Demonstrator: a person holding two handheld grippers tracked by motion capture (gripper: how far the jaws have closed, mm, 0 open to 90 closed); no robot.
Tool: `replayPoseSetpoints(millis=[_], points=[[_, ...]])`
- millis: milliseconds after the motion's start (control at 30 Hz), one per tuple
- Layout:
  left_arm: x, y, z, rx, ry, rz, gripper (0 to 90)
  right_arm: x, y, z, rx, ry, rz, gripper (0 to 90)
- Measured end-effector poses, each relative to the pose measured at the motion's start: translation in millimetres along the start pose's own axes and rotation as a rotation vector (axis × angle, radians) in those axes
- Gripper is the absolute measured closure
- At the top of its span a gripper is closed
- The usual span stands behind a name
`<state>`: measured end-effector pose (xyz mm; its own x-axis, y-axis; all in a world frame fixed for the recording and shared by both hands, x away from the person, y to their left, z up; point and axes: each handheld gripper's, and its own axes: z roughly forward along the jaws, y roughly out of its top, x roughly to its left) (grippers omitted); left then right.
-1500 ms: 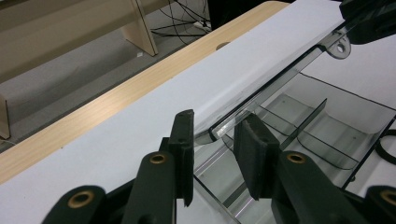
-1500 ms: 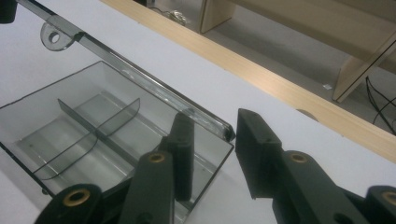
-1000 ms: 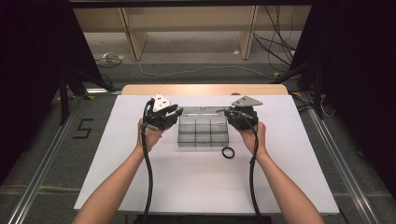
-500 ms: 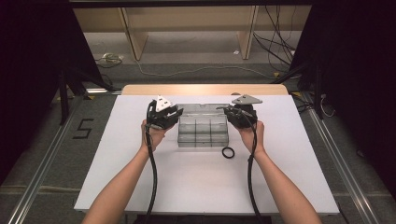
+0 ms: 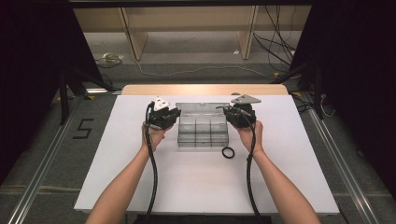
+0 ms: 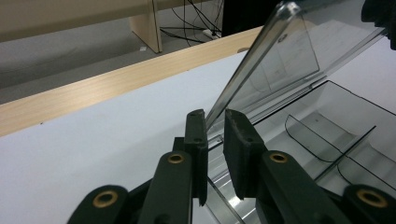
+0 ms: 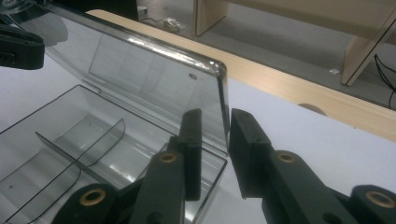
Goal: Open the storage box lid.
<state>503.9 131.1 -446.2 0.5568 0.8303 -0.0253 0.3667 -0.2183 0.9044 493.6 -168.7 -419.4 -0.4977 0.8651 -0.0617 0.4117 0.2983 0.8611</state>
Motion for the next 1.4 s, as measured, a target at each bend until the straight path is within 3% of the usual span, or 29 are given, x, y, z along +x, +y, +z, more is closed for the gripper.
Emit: replayPoseSetpoints(millis=[467,1400], points=[[-1.9,2.7,6.2,0.015,0.038,0.03,78.4,-1.3,1.0,4.5,-0.003,-0.013,0.011,76.2],[-5.9,-10.1,29.2,0.056,0.107,0.029,77.2,-2.6,-10.8,33.0,0.059,-0.057,0.058,76.7]])
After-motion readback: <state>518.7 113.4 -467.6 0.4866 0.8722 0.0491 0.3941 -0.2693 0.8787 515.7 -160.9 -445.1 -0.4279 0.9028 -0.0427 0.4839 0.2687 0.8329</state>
